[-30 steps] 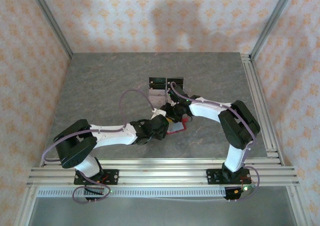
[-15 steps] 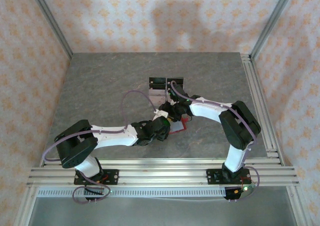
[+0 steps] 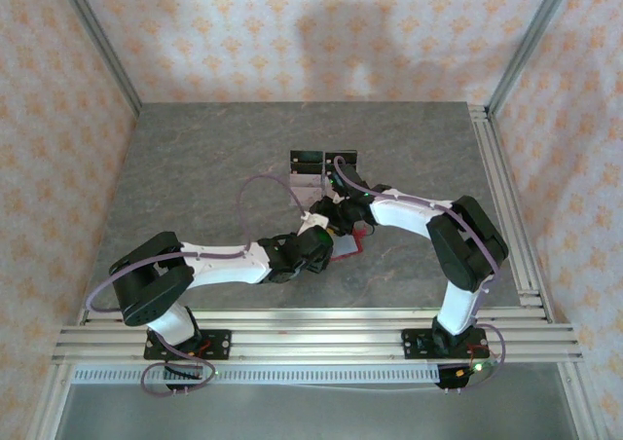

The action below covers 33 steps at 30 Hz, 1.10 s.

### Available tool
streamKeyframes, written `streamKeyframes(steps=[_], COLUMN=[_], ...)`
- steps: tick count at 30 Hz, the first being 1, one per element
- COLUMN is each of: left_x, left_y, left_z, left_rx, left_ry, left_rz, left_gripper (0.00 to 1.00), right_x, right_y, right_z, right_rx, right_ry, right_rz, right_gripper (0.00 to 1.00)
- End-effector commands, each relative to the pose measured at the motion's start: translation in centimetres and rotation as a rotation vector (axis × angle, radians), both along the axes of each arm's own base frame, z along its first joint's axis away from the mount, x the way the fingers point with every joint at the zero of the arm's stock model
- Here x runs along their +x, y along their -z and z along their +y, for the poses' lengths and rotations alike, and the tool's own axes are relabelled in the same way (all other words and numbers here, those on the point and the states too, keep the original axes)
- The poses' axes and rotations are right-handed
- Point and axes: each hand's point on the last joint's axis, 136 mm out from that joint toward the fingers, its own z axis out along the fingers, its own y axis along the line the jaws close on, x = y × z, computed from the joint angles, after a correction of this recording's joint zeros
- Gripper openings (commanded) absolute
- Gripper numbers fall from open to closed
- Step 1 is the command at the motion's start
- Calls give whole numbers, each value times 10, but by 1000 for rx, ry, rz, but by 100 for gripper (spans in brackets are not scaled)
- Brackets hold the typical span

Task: Put the credit cards into the card holder
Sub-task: Flip over the card slot on the card holder.

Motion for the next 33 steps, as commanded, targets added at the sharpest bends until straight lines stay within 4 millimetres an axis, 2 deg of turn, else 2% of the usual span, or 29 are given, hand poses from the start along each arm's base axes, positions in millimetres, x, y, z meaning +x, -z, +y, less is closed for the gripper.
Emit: streamKeyframes(steps=[1,8,11,13,17,22,27,30,33], left_x=[3,1,1,3,6,8,13,16,20], left_y=[-15,-13,-6,-4,-1,-11,-23,-28,-35], left_z=[9,32,43,47,58,78,112,129,135], left_rx=[-14,12,67,92,71,48,48,46,44], left_ry=[-33,-110,-140,-151,-205,-256,-353,-403,-421], left_rz=[-59,-78,-71,-74,-70,-95,-110,-91,-88], left_gripper=[63,63,63,63,63,63,64,65,65], right_x=[5,10,7,5,-1,-13,-20,-25,-32], right_y=[-38,-80,-84,-80,-59,-36,-23,-15,-4], right_z=[9,-2,-14,-25,-46,-46,-30,-11,5], right_rx=[54,47,7,-40,-155,-166,-118,-91,-76], right_ry=[-25,-33,-33,-33,-54,-92,-126,-156,-179], right_rz=[-72,-171,-193,-198,-183,-130,-95,-70,-36], right_gripper=[50,50,51,51,51,51,47,39,30])
